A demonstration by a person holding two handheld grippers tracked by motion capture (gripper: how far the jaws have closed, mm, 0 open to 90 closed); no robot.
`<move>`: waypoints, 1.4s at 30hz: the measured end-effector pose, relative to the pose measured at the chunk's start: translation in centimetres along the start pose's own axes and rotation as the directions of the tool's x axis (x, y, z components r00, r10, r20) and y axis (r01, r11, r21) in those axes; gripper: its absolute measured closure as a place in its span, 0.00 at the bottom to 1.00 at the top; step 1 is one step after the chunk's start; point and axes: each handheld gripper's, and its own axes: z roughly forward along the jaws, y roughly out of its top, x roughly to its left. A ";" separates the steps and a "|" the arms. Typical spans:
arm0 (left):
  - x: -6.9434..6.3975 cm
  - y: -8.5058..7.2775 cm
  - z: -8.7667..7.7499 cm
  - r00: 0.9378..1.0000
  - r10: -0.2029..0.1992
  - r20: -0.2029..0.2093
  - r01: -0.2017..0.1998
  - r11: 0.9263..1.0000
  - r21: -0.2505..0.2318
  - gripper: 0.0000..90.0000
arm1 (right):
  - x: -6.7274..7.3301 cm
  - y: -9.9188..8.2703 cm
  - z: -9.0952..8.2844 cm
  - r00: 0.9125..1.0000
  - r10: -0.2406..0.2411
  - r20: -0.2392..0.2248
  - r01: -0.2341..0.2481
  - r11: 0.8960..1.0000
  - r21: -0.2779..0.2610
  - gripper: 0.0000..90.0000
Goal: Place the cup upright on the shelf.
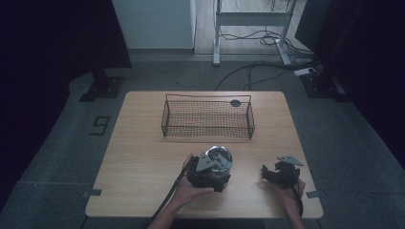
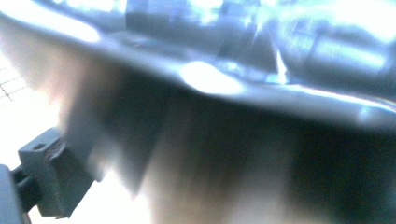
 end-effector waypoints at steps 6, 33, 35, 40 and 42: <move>-0.1 -0.2 0.0 0.999 0.038 -0.014 -0.038 0.999 -0.004 0.04 | 0.0 0.0 0.0 1.000 0.000 0.000 0.000 1.000 0.000 0.14; 0.6 -0.3 -1.9 0.999 -0.003 -0.052 0.001 0.999 -0.037 0.04 | 0.0 0.0 0.0 1.000 0.004 0.002 -0.004 1.000 0.000 0.14; 0.8 -0.2 -2.1 0.998 -0.003 -0.059 0.001 0.999 -0.040 0.04 | 0.0 0.0 0.0 1.000 0.004 0.002 -0.004 1.000 0.000 0.14; 1.2 0.1 -2.7 0.998 -0.006 -0.070 0.003 0.999 -0.047 0.04 | 0.0 0.0 0.0 1.000 0.004 0.002 -0.004 1.000 0.000 0.14; 1.2 0.1 -2.8 0.997 -0.006 -0.072 0.003 0.999 -0.048 0.04 | 0.0 0.0 0.0 1.000 0.004 0.002 -0.004 1.000 0.000 0.14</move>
